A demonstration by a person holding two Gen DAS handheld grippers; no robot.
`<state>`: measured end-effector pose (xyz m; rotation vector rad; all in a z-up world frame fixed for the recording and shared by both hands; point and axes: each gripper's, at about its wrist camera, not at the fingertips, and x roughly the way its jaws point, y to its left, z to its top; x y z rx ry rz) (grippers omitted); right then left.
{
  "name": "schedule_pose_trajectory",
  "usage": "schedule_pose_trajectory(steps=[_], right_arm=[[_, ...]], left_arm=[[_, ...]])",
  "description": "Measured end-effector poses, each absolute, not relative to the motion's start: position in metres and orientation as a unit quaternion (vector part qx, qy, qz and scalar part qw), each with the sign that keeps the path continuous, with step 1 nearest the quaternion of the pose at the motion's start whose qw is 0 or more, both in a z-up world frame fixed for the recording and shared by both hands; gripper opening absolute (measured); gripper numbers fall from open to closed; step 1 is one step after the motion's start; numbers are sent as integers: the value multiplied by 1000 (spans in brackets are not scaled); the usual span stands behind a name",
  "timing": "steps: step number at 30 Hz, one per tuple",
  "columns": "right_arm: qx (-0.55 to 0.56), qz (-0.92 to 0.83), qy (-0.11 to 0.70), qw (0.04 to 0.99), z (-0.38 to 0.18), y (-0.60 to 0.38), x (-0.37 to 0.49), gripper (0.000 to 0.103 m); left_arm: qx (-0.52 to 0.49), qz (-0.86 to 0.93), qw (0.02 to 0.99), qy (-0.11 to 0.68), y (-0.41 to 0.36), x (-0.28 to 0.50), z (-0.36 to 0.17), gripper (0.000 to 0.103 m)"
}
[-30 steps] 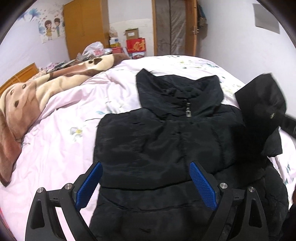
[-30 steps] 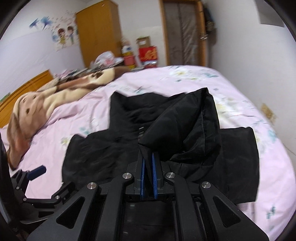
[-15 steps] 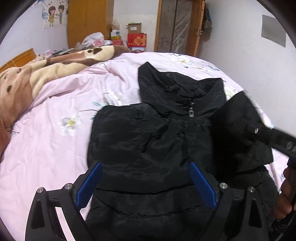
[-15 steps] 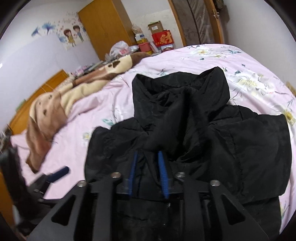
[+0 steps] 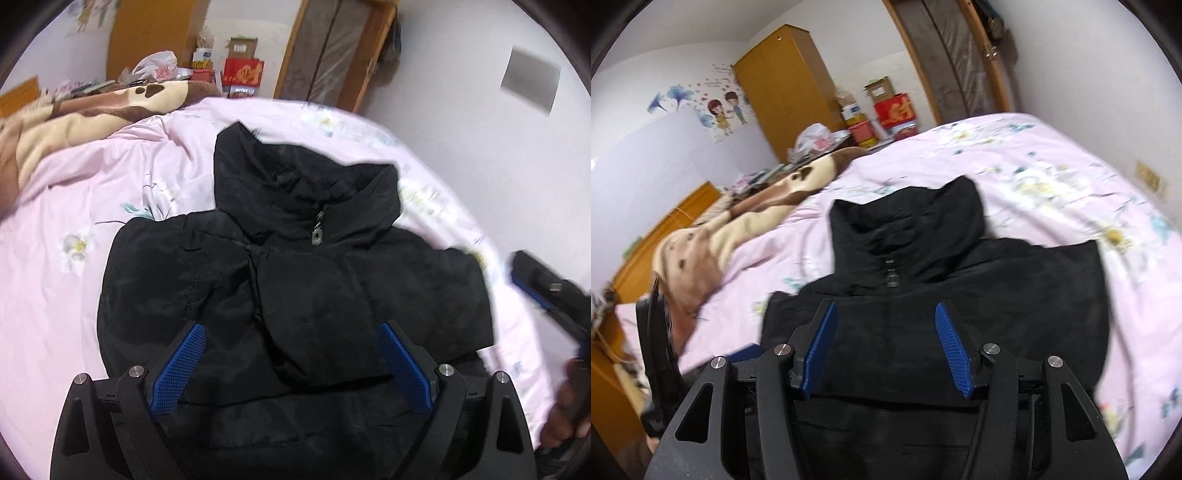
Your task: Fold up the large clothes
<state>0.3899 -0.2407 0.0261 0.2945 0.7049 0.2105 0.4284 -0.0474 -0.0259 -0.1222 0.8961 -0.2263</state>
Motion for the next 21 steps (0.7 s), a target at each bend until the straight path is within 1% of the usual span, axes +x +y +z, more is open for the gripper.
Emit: schedule_pose_trajectory(steps=[2,5,6,7,8,9,10,11,14,21], right_arm=[[109,71,349,928,22,-244,389,56],[75,38,358,930,12,-249,388,56],[74,35,362,929,8,-253,388,56],[76,30,368,926,3,-257,388,56],[80,25,372,925,-1,-260,388,56],[84,20,376,923,-5,-264,388,56],[88,13,381,920,-9,-268,388,56],[92,8,385,918,-13,-271,387,56],[98,-1,390,916,-17,-278,385,56],[107,-19,371,922,-6,-287,379,56]], left_arm=[[-28,-101,890,444,-59,440,-36,95],[-8,-74,890,450,-67,451,-47,94],[-12,-77,884,460,-69,455,-53,85],[-19,-85,878,470,-71,459,-59,74],[-21,-81,877,474,-73,461,-62,44],[-14,-67,877,476,-74,462,-65,34],[-8,-63,881,470,-75,461,-64,28],[-6,-63,885,462,-75,459,-62,13],[-1,-69,898,434,-70,452,-44,6],[-2,-39,937,348,-42,434,13,5]])
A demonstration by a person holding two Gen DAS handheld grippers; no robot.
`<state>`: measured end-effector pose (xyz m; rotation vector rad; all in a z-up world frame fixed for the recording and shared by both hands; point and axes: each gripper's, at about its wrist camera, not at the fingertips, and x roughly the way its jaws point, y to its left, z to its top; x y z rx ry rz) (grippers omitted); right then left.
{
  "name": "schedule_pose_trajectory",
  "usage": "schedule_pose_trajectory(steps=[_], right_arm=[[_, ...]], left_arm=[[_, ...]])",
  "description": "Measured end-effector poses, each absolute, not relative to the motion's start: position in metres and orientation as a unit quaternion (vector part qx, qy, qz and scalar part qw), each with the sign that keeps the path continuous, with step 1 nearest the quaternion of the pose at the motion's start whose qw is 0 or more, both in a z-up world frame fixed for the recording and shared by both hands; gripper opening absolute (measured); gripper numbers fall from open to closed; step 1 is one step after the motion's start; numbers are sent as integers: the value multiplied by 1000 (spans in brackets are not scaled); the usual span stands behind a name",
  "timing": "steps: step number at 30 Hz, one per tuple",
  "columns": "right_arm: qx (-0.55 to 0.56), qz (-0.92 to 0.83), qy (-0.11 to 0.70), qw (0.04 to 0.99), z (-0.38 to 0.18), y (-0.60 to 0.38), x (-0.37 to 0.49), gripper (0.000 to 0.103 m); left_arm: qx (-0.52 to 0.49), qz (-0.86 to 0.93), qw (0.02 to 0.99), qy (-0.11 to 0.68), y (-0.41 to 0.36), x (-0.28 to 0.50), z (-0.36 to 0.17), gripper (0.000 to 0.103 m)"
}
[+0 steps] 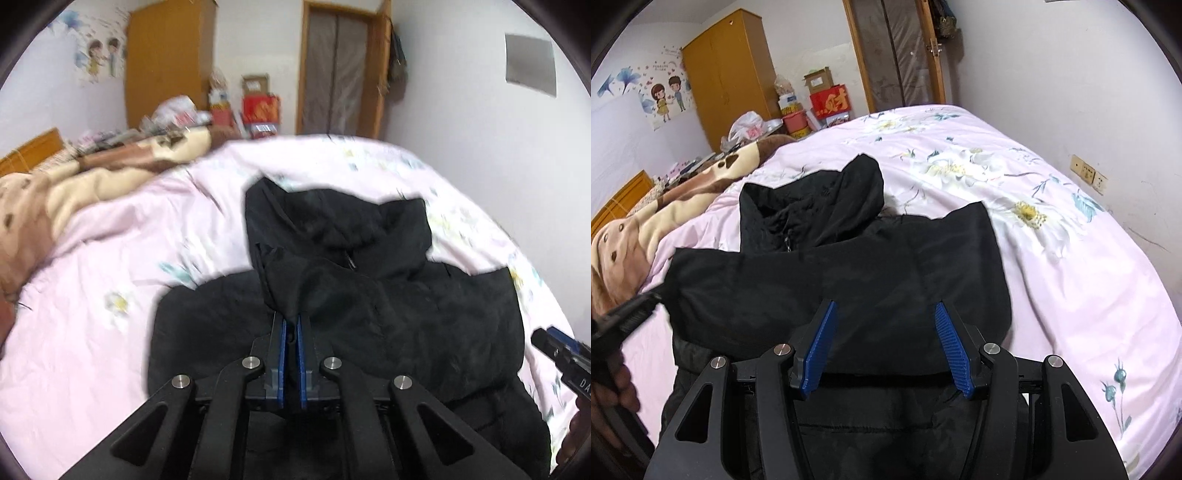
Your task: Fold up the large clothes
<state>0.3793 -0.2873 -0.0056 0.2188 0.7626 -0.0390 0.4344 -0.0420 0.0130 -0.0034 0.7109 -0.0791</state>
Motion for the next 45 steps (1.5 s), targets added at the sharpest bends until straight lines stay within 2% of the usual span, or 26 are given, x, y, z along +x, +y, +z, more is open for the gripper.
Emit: schedule_pose_trajectory(steps=[4,10,14,18,27,33,36,38,42,45], right_arm=[[99,-25,367,924,-4,-285,382,56],[75,-42,385,919,-22,-282,400,56],[46,-58,402,913,-40,-284,417,56],[13,-71,425,902,-60,-286,433,56],[-25,-84,449,889,-93,-287,446,75],[-16,-85,459,884,-100,-292,450,78],[-2,-100,455,885,-81,-295,445,78],[18,-89,416,905,-59,-294,433,78],[39,-31,387,921,-41,-280,427,78],[3,-15,400,916,-52,-263,432,78]], left_arm=[[16,-10,938,346,-25,436,10,5],[-2,12,913,408,-7,437,-43,5],[6,19,905,424,-9,440,-67,11],[16,20,901,433,-8,444,-78,12],[20,18,888,459,-10,456,-103,12],[15,15,882,470,-7,464,-104,14],[7,9,886,464,-2,459,-91,15],[3,8,894,448,3,455,-77,21],[-12,11,908,419,7,451,-59,50],[-3,16,904,427,3,458,-66,50]])
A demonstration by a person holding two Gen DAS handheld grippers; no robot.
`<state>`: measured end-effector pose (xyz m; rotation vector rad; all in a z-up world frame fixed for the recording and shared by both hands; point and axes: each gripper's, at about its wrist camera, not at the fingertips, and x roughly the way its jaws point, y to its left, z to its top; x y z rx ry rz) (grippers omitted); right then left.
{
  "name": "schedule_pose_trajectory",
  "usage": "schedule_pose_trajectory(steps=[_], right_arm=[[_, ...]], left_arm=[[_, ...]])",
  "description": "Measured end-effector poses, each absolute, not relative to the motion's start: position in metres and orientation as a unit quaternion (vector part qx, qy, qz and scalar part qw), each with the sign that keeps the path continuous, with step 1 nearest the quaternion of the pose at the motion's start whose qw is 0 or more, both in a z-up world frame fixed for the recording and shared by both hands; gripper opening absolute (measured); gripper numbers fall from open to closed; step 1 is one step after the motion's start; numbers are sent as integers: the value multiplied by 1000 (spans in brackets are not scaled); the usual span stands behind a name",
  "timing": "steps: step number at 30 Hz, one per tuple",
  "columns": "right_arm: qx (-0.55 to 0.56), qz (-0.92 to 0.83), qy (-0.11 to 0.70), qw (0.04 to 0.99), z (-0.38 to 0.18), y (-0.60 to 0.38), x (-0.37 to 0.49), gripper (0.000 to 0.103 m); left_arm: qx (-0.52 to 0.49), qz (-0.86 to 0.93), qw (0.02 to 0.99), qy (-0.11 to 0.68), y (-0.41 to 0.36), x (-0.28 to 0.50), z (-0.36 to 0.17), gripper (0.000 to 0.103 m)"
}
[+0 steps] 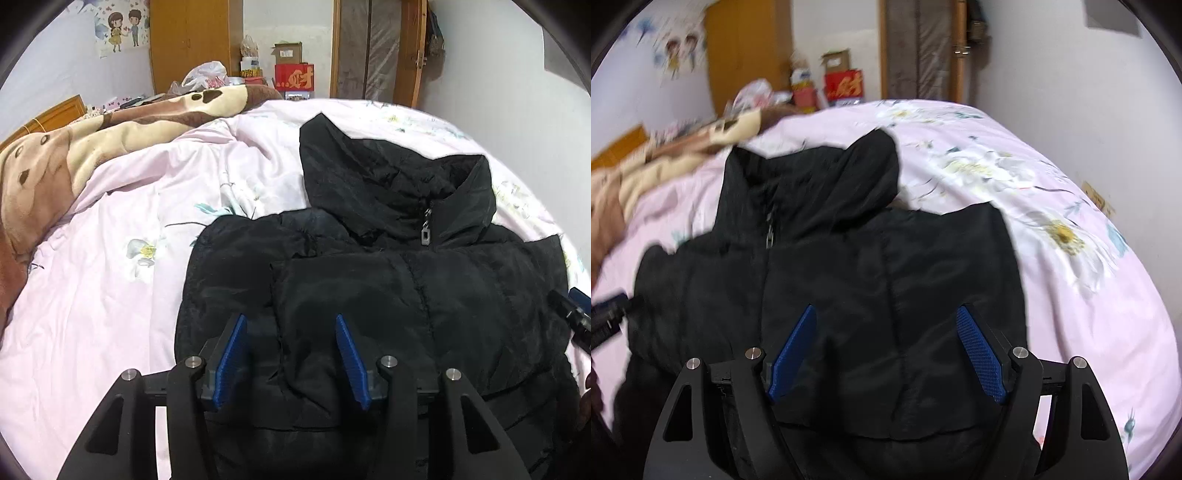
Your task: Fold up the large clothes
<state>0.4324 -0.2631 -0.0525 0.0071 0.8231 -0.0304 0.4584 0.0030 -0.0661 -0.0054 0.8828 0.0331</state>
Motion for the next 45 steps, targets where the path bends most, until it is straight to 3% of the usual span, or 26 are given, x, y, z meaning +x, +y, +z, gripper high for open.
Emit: schedule_pose_trajectory(steps=[5,16,18,20,29,34,41,43,44,45], right_arm=[[-16,-13,443,896,-91,-260,443,79],[43,12,444,895,-55,-276,457,79],[67,14,434,899,-41,-282,464,79],[79,15,428,900,-29,-287,475,79],[134,5,420,898,8,-321,580,79],[199,-8,447,872,-9,-336,640,79],[250,6,481,840,-44,-333,684,77],[261,22,496,828,-53,-328,688,41],[264,24,503,822,-56,-324,689,37],[255,21,506,824,-57,-320,687,32]], left_arm=[[-18,18,882,470,6,468,-98,52],[-9,-6,891,455,17,475,-65,53],[-8,-14,896,444,23,486,-48,65],[-18,-24,898,440,30,502,-32,71],[-36,-41,899,434,47,611,3,76],[-117,-59,885,447,50,670,-5,76],[-149,-39,868,472,35,725,-42,76],[-136,-33,870,473,25,728,-51,72],[-122,-35,873,470,20,728,-53,56],[-111,-35,873,473,16,729,-55,27]])
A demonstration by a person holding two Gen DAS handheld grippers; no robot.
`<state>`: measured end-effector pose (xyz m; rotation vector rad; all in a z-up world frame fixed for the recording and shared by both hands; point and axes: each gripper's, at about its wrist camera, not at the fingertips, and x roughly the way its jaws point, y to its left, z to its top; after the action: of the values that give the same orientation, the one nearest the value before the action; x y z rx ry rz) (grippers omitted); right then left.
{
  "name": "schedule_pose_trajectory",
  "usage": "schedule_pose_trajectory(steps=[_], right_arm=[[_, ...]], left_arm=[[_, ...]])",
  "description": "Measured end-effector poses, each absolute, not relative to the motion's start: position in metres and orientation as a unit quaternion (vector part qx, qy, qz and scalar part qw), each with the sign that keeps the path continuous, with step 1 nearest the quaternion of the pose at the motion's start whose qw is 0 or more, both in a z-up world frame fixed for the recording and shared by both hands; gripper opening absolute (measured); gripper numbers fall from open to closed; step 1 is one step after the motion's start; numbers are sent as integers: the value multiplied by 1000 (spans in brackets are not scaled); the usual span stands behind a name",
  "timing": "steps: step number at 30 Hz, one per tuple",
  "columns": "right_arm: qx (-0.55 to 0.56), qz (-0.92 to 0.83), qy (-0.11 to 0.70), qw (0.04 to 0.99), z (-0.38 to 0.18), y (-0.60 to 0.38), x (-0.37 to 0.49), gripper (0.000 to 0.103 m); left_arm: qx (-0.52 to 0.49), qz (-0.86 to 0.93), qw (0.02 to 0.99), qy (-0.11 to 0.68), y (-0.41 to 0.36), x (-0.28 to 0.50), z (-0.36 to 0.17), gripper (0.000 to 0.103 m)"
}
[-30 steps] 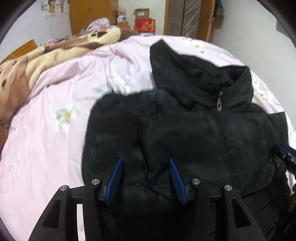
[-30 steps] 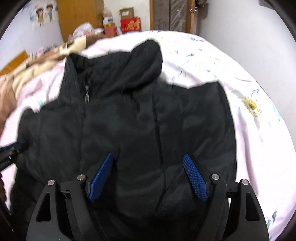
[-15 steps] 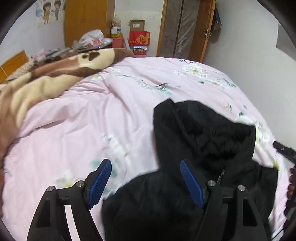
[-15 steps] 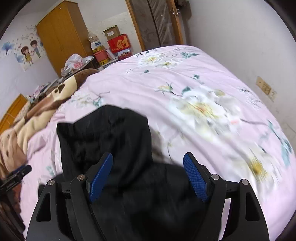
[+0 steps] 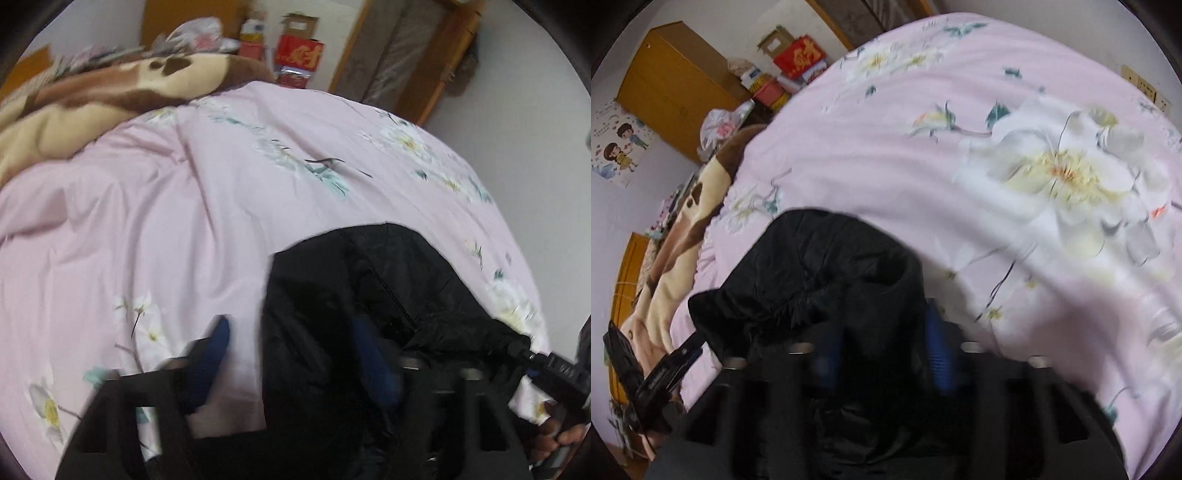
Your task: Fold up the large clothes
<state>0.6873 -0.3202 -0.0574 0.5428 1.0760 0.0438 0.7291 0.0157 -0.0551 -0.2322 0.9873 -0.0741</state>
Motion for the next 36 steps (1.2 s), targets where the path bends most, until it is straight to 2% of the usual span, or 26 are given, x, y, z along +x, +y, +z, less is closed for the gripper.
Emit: schedule_pose_trajectory(steps=[1,2,7,13,22,28,36], right_arm=[[239,19,507,828,-57,-317,686,25],[207,24,505,838,-52,-310,683,23],[180,40,487,854,-37,-304,662,17],[112,63,453,882,-11,-289,621,16],[19,92,413,906,14,-264,556,15],[-13,96,417,904,5,-270,510,15],[13,75,448,891,-21,-284,478,15]], left_arm=[[-106,-41,870,479,12,729,-57,12],[-102,-49,867,485,7,727,-57,2],[-106,-43,878,464,7,703,-38,0],[-73,-47,894,440,14,665,-18,0],[-87,-64,899,425,46,588,-10,0],[-80,-59,894,436,63,549,-27,0],[-91,-24,890,446,101,515,-37,0]])
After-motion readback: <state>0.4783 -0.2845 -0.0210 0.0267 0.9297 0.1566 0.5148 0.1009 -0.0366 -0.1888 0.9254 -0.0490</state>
